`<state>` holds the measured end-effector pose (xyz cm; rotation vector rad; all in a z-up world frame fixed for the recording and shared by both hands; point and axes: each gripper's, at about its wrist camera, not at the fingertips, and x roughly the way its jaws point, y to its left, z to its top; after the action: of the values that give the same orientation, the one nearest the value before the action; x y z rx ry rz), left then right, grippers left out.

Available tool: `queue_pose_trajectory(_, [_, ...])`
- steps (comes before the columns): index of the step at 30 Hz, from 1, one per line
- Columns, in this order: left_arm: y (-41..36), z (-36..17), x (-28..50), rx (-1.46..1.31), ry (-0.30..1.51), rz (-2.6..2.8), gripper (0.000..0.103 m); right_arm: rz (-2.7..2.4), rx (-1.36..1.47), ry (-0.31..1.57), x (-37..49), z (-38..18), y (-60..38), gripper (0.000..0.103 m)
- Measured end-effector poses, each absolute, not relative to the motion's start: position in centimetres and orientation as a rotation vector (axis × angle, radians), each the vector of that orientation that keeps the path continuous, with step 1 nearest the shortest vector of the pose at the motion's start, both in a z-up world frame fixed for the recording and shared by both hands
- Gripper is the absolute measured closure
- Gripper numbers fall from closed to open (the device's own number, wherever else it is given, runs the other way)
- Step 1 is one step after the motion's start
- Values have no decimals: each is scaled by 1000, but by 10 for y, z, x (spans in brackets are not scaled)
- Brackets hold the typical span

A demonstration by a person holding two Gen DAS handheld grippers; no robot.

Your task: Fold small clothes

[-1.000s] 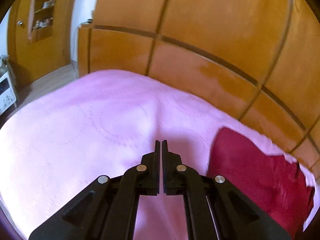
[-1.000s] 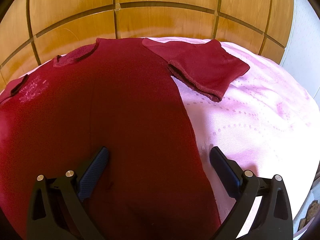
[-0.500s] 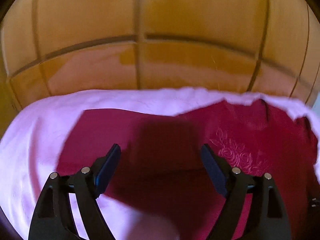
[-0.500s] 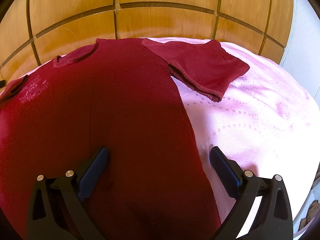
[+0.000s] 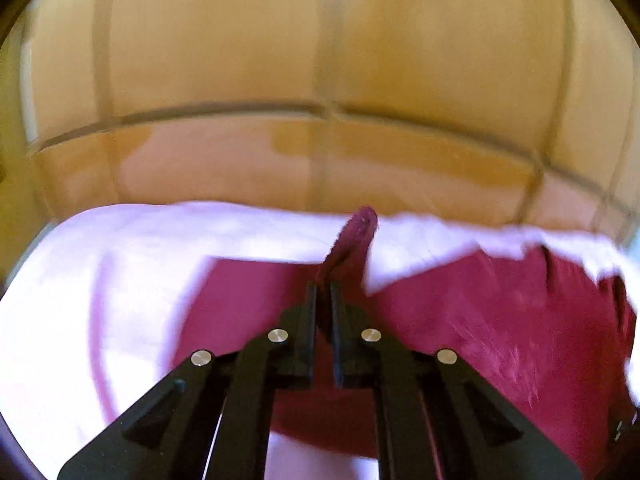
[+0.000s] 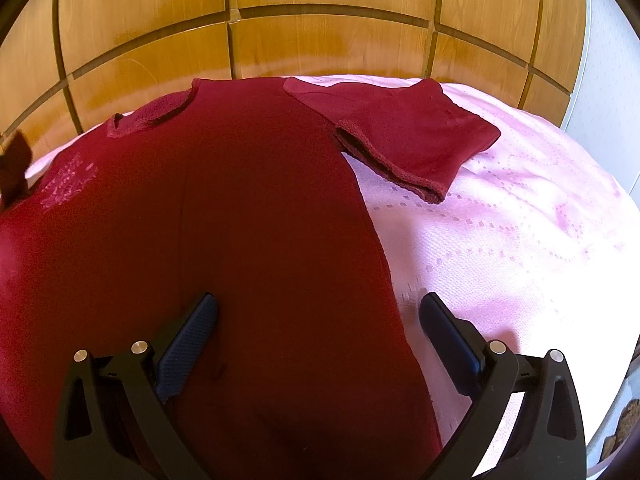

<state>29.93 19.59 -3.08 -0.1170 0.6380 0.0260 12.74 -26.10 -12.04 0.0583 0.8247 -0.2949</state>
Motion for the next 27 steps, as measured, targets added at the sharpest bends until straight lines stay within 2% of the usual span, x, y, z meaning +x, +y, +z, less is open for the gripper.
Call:
queue_pose_trajectory(5, [291,-15,266,-234,593,237,98,-296,57,824,127,-120,-261,3])
queue_pose_trajectory(12, [375,-49,229,-210,694,495,96,-298,54,825,127,-120,-261,3])
queue_pose_trajectory(13, [376,-57,227,-204,716,518,93,-298,54,825,127,-120,-261,3])
queue_pose_trajectory(14, [379,-64,222,-203,732,538,72,-298,54,825,127,-120,-261,3])
queue_pose_trajectory(15, [379,-73,218,-209,744,568,55,-298,54,825,127,-120,-261,3])
queue_pose_trajectory(16, [378,-77,212,-222,738,605,31,-298,54,825,127,-120,-261,3])
queue_pose_trajectory(17, [375,-77,203,-243,713,643,26,-297,55,825,127,-120,-261,3])
queue_pose_trajectory(19, [364,-71,188,-305,657,678,25,-298,54,825,127,-120,-261,3])
queue_pose_trajectory(22, [321,-63,180,-359,617,610,19,-297,54,825,127,-120,-261,4])
queue_pose_trajectory(27, [197,-54,170,-291,582,311,9,-298,55,834,127,-119,-261,3])
